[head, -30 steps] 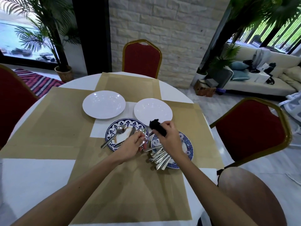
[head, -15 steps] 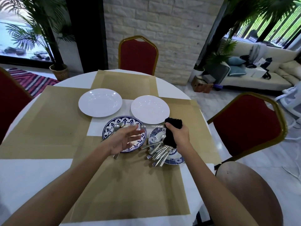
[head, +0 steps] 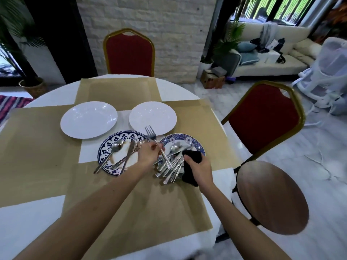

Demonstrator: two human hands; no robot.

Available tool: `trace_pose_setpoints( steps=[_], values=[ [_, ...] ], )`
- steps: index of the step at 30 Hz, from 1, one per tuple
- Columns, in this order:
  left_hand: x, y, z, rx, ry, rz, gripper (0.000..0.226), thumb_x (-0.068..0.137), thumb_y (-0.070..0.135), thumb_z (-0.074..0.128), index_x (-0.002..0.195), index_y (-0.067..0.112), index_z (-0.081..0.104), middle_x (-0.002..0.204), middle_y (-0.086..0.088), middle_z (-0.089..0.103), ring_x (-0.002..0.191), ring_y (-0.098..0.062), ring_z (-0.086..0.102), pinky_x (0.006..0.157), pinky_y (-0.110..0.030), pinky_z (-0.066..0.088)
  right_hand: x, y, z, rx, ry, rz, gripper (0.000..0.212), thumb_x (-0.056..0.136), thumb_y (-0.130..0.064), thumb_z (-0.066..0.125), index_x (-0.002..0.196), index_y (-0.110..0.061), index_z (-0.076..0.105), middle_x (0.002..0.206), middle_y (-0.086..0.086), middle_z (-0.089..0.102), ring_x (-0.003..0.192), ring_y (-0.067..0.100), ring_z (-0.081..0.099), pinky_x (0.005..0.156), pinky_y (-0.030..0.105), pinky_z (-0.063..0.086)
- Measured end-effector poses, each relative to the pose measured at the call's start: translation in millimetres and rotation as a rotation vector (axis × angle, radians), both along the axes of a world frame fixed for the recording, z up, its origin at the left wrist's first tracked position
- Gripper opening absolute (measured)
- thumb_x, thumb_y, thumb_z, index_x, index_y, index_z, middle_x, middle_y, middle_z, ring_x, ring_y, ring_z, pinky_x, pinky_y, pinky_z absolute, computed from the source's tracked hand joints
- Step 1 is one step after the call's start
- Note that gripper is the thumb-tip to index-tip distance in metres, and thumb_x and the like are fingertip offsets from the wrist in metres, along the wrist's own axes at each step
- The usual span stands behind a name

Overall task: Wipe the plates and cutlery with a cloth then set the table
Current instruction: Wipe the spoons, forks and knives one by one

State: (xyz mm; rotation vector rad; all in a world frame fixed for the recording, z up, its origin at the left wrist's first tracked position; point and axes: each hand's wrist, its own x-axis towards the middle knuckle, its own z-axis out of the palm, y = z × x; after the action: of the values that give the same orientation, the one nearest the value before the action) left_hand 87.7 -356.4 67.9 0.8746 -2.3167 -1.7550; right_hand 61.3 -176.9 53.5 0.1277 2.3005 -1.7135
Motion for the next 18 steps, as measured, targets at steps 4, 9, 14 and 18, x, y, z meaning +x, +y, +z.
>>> trace_pose_setpoints(
  steps=[4, 9, 14, 18],
  values=[
    [-14.4, 9.2, -17.0, -0.322, -0.135, -0.267, 0.025, 0.096, 0.027, 0.055, 0.1, 0.007, 0.069, 0.09, -0.008, 0.069, 0.072, -0.017, 0.056, 0.069, -0.025, 0.042, -7.9, 25.2, -9.6, 0.039, -0.04, -0.119, 0.031, 0.082, -0.039, 0.071, 0.106, -0.024, 0.059, 0.098, 0.001, 0.067, 0.09, 0.025, 0.066, 0.081, 0.042, 0.056],
    [-30.6, 28.4, -26.1, -0.527, -0.176, -0.423, 0.025, 0.09, 0.026, 0.063, 0.106, 0.009, 0.069, 0.106, -0.01, 0.069, 0.098, -0.024, 0.062, 0.079, -0.027, 0.041, -10.6, 36.5, -19.8, 0.039, -0.1, -0.2, 0.031, 0.082, -0.041, 0.071, 0.101, -0.019, 0.064, 0.094, 0.004, 0.07, 0.087, 0.023, 0.067, 0.083, 0.041, 0.056],
    [-43.6, 43.9, -37.5, -0.568, -0.177, -0.474, 0.025, 0.087, 0.024, 0.067, 0.105, 0.007, 0.066, 0.105, -0.01, 0.07, 0.095, -0.023, 0.064, 0.085, -0.032, 0.046, -10.8, 37.2, -24.1, 0.074, -0.105, -0.188, 0.025, 0.082, -0.045, 0.07, 0.093, -0.023, 0.064, 0.088, 0.001, 0.069, 0.087, 0.022, 0.067, 0.082, 0.039, 0.055],
    [-44.2, 47.3, -43.9, -0.577, -0.15, -0.475, 0.024, 0.086, 0.022, 0.069, 0.103, 0.005, 0.068, 0.098, -0.01, 0.071, 0.088, -0.021, 0.065, 0.081, -0.028, 0.046, -10.8, 34.3, -26.9, 0.078, -0.118, -0.169, 0.027, 0.081, -0.046, 0.071, 0.095, -0.023, 0.065, 0.092, 0.003, 0.071, 0.088, 0.022, 0.067, 0.084, 0.04, 0.055]
  ],
)
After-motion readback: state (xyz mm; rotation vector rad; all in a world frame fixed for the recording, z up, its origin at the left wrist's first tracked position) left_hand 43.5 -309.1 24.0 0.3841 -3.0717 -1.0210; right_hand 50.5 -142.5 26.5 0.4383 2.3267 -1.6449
